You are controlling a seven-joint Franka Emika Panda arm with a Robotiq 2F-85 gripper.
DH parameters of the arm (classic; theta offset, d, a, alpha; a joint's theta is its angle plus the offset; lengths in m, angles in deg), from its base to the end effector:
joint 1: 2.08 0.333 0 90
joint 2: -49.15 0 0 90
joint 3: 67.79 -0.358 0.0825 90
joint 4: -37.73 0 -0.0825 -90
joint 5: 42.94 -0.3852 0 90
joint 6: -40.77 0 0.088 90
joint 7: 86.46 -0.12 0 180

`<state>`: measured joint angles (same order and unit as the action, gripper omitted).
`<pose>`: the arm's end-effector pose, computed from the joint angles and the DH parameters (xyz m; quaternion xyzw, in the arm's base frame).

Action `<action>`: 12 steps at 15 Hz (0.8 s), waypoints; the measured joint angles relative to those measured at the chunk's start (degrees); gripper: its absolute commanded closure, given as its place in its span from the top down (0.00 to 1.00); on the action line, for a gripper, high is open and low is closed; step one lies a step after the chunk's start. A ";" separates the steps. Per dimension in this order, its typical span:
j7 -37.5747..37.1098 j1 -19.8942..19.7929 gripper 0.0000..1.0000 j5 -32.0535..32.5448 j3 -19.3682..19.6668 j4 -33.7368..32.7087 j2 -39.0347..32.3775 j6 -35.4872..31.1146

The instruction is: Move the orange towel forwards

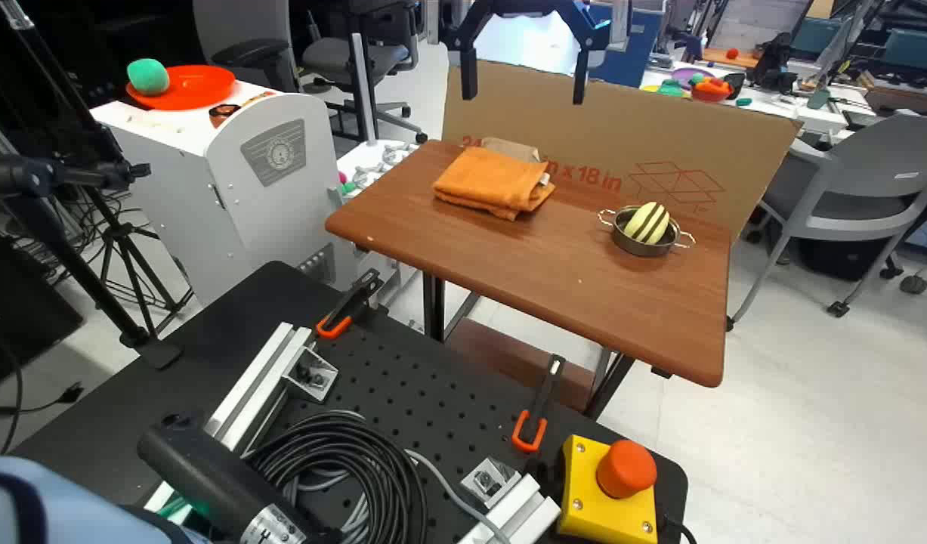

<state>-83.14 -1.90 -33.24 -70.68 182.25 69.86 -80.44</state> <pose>0.3994 0.0122 0.4280 0.9916 0.0990 -0.0235 0.0801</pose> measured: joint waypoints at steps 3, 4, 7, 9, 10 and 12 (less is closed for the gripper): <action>0.00 0.00 1.00 0.00 0.00 0.00 0.00 0.00; 0.00 0.00 1.00 0.00 0.00 0.00 0.00 0.00; -0.01 0.00 1.00 -0.03 0.00 -0.01 -0.20 0.13; -0.51 0.09 1.00 -0.54 0.00 -0.54 -2.50 0.10; -1.07 0.20 1.00 -0.89 0.00 -1.40 -4.86 -0.35; -1.88 0.71 1.00 -1.88 -0.04 -4.39 -11.33 -3.63</action>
<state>-85.02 -1.20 -35.12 -70.72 177.86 58.53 -84.07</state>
